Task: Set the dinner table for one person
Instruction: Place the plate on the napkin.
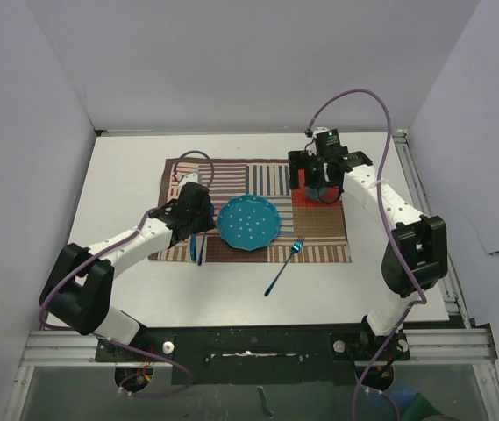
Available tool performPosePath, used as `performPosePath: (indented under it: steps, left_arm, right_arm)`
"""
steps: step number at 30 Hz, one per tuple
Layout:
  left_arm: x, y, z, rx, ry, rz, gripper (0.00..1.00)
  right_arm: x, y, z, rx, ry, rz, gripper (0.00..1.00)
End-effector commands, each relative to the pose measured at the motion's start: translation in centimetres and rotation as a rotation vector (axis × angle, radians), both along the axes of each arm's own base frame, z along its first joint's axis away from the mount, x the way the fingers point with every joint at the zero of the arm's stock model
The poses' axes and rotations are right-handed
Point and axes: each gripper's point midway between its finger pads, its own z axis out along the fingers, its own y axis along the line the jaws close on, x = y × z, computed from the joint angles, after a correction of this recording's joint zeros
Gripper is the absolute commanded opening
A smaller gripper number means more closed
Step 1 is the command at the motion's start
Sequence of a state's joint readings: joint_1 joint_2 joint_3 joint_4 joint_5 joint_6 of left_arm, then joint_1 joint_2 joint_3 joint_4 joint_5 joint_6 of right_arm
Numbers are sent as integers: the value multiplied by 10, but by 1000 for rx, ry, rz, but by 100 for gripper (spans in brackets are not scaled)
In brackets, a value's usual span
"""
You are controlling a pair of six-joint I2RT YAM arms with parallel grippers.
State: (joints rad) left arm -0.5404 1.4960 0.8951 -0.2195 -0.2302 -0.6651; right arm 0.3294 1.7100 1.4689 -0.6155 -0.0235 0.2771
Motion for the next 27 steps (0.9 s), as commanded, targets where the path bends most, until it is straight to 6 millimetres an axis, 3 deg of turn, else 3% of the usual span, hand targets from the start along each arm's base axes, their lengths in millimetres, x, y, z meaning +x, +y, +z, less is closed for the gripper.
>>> performPosePath:
  steps: [1,7,18,27]
  left_arm:
    - [7,-4,26,-38,-81,-11,23]
    - [4,-1,25,-32,-82,-11,24]
    - [5,-3,19,-31,-71,-18,24]
    - [3,0,20,-27,-76,-12,24]
  right_arm:
    - [8,-4,-12,-27,5,-1,97]
    - [19,-13,-29,9,31,-19,98]
    - [19,-35,-35,-60,53,-78,98]
    - [37,-55,-56,-113,84,-127,97]
